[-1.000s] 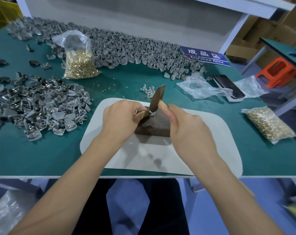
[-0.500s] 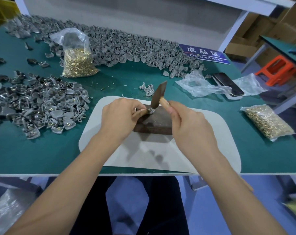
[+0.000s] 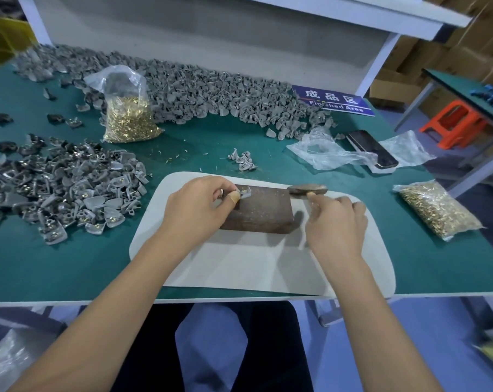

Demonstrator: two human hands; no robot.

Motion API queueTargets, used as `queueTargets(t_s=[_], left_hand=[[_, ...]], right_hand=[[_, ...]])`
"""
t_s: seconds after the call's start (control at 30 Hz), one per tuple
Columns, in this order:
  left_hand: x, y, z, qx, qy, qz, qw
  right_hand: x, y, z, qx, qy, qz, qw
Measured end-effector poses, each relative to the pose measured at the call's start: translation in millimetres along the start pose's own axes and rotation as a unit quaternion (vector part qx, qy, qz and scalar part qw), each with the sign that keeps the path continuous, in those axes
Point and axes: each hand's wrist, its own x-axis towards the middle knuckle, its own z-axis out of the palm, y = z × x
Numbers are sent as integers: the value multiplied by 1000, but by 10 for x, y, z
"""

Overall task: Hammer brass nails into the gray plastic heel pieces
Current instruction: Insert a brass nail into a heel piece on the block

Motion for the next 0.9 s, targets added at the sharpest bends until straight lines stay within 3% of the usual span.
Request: queueTargets(t_s=[0.1,0.23,0.4,0.57,0.77,0.9], left_hand=[[-55,-4,-51,-69,-20,-2,997],[-194,-84,-273,-94,-11,1,996],[-431,-381,-641,-5,24,-20,1000],[-656,-787,-979,56,93,-40,993],[-772,-1189,-1263,86,164,-105,977],[-732,-1319,-1331,90,199,-126,968]], right_hand=[[71,-204,-97,206,49,-89,973],[-21,-714,-101,381,-132,-208,891],[-122,-1192,201,385,-202,-295,851],[-257,-1800,375,334,-165,-396,839],[-399,-2485,589,319,-158,-410,840],[-281,-2682,615,287,-110,-396,865]])
